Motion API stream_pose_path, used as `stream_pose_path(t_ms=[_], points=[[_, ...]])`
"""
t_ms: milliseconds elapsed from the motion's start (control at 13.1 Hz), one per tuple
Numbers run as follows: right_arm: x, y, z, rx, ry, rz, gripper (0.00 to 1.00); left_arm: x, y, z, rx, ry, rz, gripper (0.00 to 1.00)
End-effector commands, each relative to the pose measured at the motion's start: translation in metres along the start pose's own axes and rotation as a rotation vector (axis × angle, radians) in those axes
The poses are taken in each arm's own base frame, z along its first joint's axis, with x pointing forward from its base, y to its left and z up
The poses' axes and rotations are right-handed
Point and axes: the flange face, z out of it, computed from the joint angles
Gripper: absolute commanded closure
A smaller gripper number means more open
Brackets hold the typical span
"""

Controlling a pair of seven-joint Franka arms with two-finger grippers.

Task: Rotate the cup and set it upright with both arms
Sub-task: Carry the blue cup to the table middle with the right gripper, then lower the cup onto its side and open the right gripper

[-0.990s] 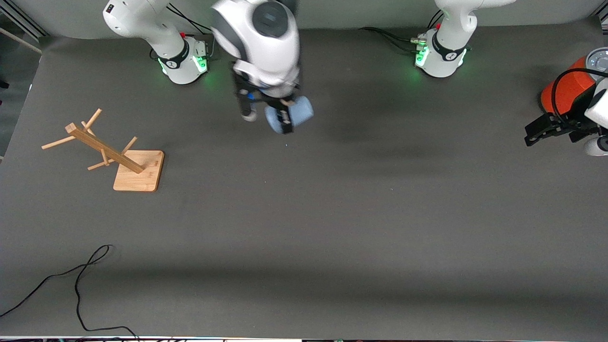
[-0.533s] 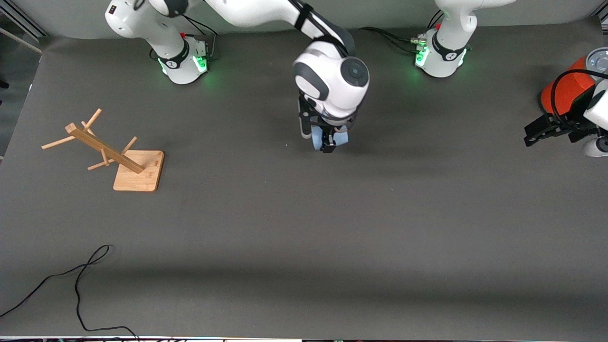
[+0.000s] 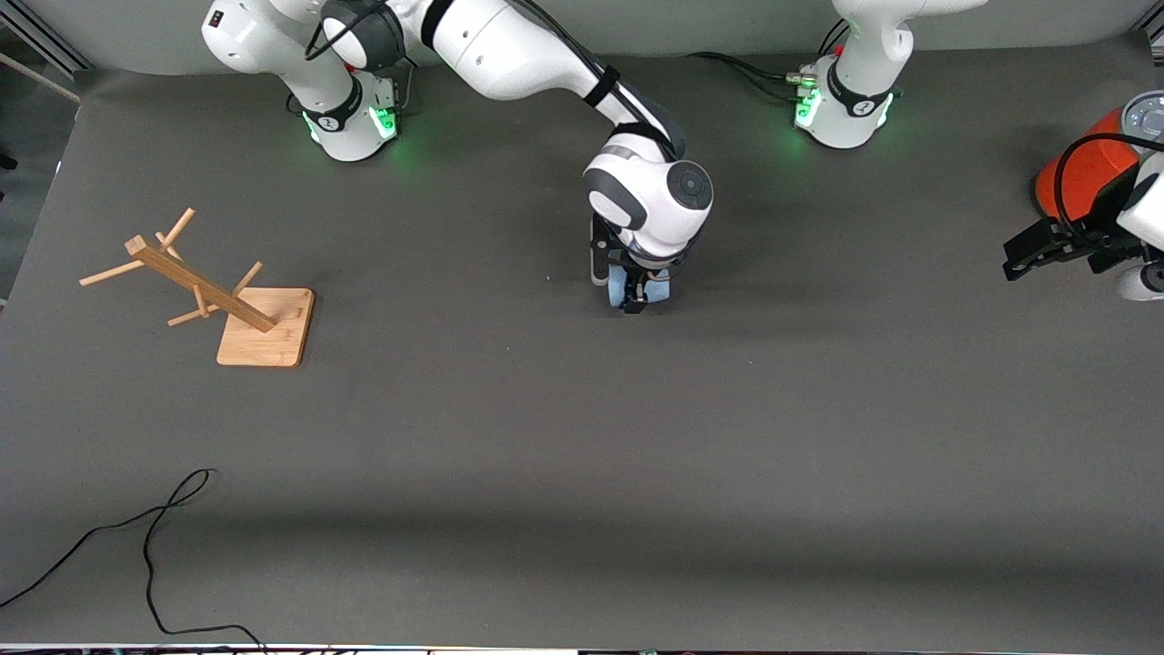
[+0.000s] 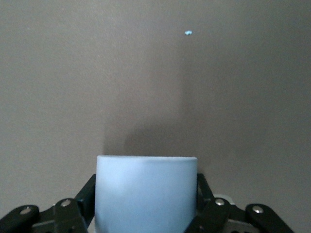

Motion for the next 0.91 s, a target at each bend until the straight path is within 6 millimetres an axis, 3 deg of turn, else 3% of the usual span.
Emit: stream_pose_path(t_ms=[0,76,152,229,305,686,838], points=[[-0.010,0.002,0.007,0.014,-0.004,0.030,0.79,0.000,-0.001,-0.002,0.000,-0.012,0.013,0.00],[-0.010,0.002,0.007,0.014,-0.005,0.031,0.70,0.000,-0.001,-0.002,0.000,-0.012,0.013,0.00],[-0.009,0.001,0.008,0.016,-0.002,0.032,0.49,0.000,-0.001,-0.002,0.000,-0.014,0.013,0.00],[-0.009,0.001,0.007,0.018,-0.003,0.031,0.09,0.000,-0.001,-0.002,0.000,-0.014,0.013,0.00],[-0.009,0.001,0.007,0.018,-0.003,0.030,0.00,0.000,-0.001,-0.002,0.000,-0.014,0.013,0.00],[-0.007,-0.003,0.006,0.017,-0.004,0.037,0.00,0.000,-0.001,-0.001,0.000,-0.015,0.013,0.00],[-0.004,-0.003,-0.013,0.024,-0.015,0.033,0.00,0.000,-0.001,0.000,0.000,-0.017,0.014,0.00]])
